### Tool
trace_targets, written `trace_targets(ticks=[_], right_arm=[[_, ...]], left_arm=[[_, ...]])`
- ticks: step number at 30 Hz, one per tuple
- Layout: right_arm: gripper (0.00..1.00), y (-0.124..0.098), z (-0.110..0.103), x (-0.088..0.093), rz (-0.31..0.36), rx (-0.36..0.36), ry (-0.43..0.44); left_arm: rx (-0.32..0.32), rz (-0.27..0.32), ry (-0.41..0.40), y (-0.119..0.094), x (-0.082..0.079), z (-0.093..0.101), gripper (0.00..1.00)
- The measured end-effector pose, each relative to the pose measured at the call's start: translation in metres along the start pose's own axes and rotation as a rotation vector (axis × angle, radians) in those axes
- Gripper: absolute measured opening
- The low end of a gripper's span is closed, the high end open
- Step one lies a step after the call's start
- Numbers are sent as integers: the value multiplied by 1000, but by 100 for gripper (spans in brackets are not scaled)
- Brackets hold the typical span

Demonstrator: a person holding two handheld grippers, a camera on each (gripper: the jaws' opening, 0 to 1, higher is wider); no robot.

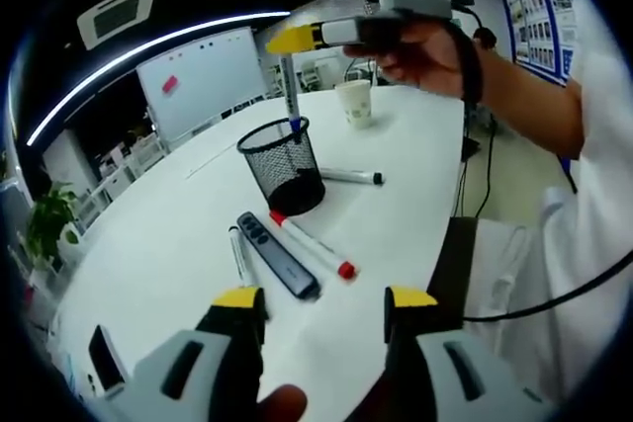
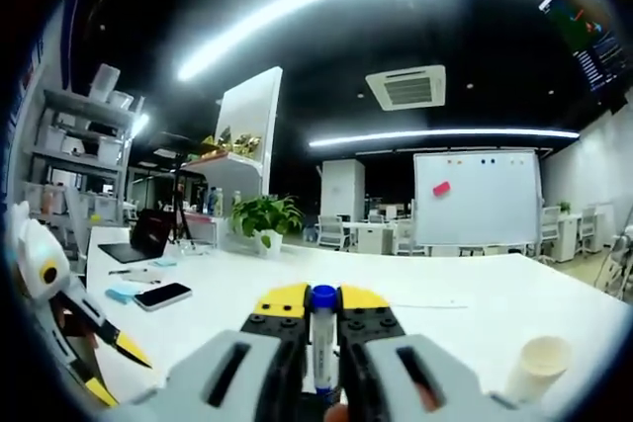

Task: Place the scattered laser pointers and whiteboard markers into the pen holder and stack the scattered paper cups together

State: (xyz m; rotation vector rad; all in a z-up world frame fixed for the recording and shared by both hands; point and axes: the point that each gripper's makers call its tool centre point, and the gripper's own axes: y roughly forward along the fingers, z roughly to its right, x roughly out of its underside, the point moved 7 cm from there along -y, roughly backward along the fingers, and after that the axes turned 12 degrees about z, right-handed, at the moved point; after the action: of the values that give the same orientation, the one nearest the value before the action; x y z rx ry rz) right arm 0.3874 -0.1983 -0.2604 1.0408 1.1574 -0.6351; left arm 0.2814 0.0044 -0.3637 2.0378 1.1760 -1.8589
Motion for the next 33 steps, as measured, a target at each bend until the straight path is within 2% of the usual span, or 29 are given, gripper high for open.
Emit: trace_targets(ticks=[18, 26, 33], right_arm=[[11, -2, -3, 11, -33, 0, -12], [11, 0, -3, 15, -40, -8, -16], [11, 1, -3, 21, -58, -12, -7]], left_arm=[[-24, -4, -12, -1, 2, -6, 49], [-66, 15, -20, -2, -2, -13, 49], [-63, 8, -22, -2, -2, -12, 49]])
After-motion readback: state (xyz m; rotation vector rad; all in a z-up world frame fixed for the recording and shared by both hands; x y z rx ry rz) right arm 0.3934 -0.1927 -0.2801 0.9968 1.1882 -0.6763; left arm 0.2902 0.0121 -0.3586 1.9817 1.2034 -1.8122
